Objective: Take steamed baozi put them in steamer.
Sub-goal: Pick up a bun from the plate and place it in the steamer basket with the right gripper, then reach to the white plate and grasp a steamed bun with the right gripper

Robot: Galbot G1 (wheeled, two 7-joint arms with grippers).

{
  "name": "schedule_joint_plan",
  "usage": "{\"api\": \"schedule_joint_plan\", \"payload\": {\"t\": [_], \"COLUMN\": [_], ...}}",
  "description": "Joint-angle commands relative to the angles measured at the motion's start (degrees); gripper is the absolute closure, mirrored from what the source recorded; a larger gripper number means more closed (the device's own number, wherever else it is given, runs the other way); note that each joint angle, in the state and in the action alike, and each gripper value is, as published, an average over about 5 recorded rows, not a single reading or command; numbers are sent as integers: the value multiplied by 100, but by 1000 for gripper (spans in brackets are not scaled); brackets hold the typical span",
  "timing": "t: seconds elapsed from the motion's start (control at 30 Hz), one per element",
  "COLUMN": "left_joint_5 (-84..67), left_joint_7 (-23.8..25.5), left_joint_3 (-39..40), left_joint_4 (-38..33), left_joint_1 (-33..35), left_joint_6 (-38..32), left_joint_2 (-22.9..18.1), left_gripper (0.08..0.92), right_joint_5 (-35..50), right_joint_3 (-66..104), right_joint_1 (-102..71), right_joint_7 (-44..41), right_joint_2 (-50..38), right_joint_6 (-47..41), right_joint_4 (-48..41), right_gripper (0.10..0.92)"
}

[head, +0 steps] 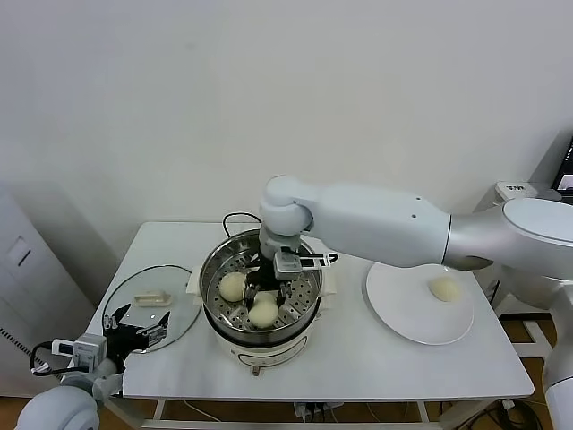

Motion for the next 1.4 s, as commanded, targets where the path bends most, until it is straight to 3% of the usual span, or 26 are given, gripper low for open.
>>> {"api": "schedule_joint_plan", "payload": {"t": [0.03, 0.2, 0.53, 0.97, 1.4], "left_joint_5": [-2, -5, -10, -26, -55], "left_joint_7": [7, 9, 8, 7, 2], "left_joint_3": [8, 10, -22, -90, -64], "left_joint_4": [24, 24, 38, 41, 33], "left_joint_1": [0, 3, 21, 50, -48], "left_joint_6": [-15, -28, -37, -39, -10], "left_joint_2": [4, 3, 7, 30, 22], "left_gripper": [177, 177, 177, 177, 177], "right_joint_5": [-385, -543, -161, 1373, 1241], "right_joint_3": [22, 48, 593, 534, 385], "right_joint_1": [-239, -291, 134, 703, 193], "right_joint_7": [4, 75, -81, -585, -777], "right_joint_2": [99, 147, -119, -1759, -2603], "right_joint_6": [185, 200, -101, -1823, -1995], "right_joint_4": [2, -28, -470, -2489, -3634], "right_gripper": [457, 428, 212, 203, 203]}}
